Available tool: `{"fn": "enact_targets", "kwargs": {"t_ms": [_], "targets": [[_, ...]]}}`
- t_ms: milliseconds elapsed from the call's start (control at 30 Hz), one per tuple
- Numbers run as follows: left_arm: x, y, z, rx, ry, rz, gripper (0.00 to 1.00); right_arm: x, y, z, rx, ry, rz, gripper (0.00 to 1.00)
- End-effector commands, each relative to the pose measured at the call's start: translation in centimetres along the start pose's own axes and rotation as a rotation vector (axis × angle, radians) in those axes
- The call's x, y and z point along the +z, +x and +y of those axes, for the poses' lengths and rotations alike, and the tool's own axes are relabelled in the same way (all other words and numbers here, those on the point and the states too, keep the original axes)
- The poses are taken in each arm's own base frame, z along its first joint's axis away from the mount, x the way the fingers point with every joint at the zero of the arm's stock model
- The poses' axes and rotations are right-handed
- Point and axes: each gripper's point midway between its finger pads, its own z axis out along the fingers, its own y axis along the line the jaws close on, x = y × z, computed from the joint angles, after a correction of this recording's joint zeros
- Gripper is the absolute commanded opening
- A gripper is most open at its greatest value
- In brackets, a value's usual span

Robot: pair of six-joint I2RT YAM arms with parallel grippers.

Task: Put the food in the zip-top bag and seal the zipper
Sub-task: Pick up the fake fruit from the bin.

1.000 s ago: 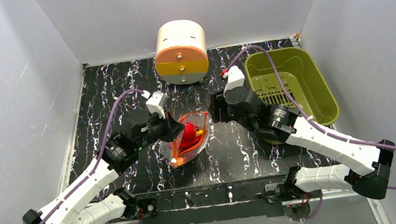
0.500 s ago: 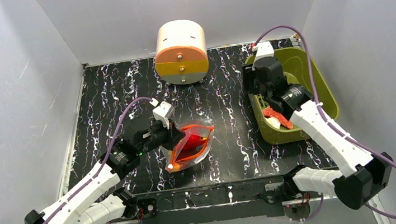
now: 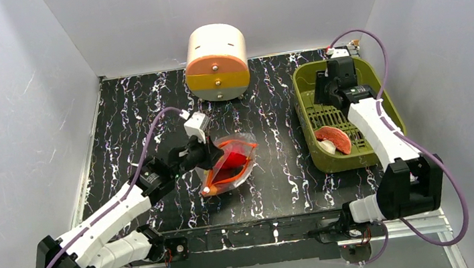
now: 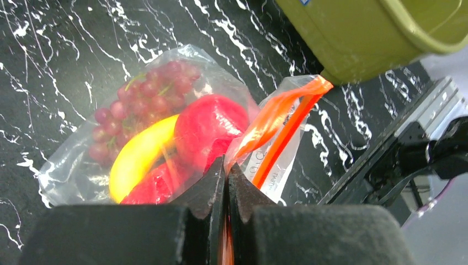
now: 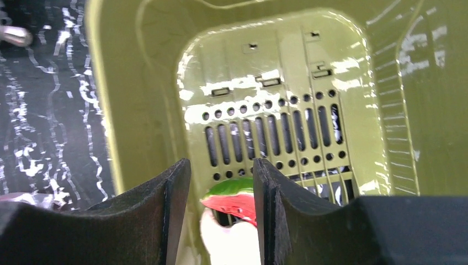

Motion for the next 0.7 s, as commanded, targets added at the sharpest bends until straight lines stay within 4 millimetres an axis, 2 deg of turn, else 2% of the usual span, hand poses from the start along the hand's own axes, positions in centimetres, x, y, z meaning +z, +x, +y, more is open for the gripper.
{"fn": "enact_targets", "kwargs": {"t_ms": [0,67,167,333,400,500,567,667], "targets": [[-0.1,-4.1,-0.5,-0.057,-0.048,-0.063,0.0,1.6,1.4,-2.6,-0.001,0.064,0.05,0.41],[-0.2,-4.5,-0.6,-0.071,-0.063,-0.047,0.0,2.4,3.3,-3.2,-0.005,0.102,0.129,0.4],[-0.4,-4.8,-0.7,-0.079,-0.078,-0.013,0.0,3.3,5.7,-3.6,0.039,0.138,0.228,0.44],[-0.4,-4.2,-0.7,-0.044,-0.086,0.064,0.0,3.1,7.1,-4.2,0.064,0.162,0.254,0.46],[-0.2,-4.0,-0.8,-0.048,-0.08,0.072,0.0,2.9,8.3,-4.1,0.036,0.141,0.266,0.47],[0.1,-4.1,-1.1,-0.059,-0.061,0.058,0.0,2.2,10.1,-4.9,-0.042,0.141,0.291,0.51],[0.3,-4.4,-1.3,-0.042,-0.044,0.048,0.0,1.8,10.4,-5.6,-0.119,0.147,0.292,0.54],[0.5,-4.8,-1.2,-0.003,-0.044,0.04,0.0,1.6,10.7,-5.4,-0.203,0.091,0.299,0.6]]}}
